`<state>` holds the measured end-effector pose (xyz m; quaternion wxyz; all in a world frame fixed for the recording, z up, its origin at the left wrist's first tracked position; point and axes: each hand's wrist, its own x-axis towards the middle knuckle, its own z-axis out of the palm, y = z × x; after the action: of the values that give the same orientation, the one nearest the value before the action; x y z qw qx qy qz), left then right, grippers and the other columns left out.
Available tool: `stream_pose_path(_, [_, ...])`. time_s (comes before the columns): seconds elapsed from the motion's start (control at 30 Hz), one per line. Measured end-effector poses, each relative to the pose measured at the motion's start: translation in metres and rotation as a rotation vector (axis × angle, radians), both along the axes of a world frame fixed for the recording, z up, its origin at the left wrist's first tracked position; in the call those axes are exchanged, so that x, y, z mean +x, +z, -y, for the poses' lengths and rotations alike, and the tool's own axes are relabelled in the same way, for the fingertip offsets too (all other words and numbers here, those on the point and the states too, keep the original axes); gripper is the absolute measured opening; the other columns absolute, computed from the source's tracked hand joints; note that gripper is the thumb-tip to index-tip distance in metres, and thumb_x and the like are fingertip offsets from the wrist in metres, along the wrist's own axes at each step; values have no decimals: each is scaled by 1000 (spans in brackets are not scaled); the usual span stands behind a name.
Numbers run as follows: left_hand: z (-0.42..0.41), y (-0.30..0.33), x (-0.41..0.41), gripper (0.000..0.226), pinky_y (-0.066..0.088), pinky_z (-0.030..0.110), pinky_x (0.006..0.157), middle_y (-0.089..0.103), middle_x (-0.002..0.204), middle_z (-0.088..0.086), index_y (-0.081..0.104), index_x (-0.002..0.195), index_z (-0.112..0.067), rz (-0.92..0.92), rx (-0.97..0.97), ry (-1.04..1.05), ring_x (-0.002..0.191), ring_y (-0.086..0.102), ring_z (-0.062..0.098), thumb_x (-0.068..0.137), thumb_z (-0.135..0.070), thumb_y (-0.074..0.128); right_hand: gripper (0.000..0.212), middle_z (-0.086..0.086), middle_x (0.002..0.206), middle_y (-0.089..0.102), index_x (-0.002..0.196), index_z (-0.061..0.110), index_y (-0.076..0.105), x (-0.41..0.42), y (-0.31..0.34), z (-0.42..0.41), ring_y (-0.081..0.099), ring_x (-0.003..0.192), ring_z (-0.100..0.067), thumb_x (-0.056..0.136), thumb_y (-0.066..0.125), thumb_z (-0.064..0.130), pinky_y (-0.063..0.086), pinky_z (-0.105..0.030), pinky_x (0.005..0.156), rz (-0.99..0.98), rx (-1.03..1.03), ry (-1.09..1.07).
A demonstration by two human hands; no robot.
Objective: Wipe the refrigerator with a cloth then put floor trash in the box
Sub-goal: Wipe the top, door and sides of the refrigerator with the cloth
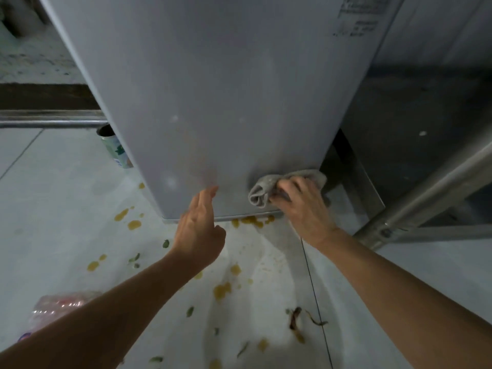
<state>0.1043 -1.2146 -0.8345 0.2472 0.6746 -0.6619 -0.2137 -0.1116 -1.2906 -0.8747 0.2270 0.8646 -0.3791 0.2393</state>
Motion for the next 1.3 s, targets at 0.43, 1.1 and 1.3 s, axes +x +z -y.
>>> stream_pose_path(0.43, [19,11,-7,71,36,52,104,48,139,11,53,126,-6,650,-244,-411,127,45,33,57,10,62,22,-8,106,39,91,10,74,-11,-8,0,36,98,-28,82,55,1,54,-42,75,368,34,-243])
stream_pose_path(1.1, [31,8,3,68,28,57,104,49,139,11,61,117,-9,846,-435,-476,126,47,31,51,8,69,42,-30,119,42,103,-10,53,14,75,14,47,112,-25,65,39,-21,28,-7,102,1145,26,-308])
stream_pose_path(1.3, [36,-7,6,61,18,56,106,41,145,11,60,116,-13,866,-467,-514,133,34,30,58,3,69,42,-29,121,43,110,-10,44,17,14,9,43,108,-19,70,44,-21,20,8,89,1179,215,-469])
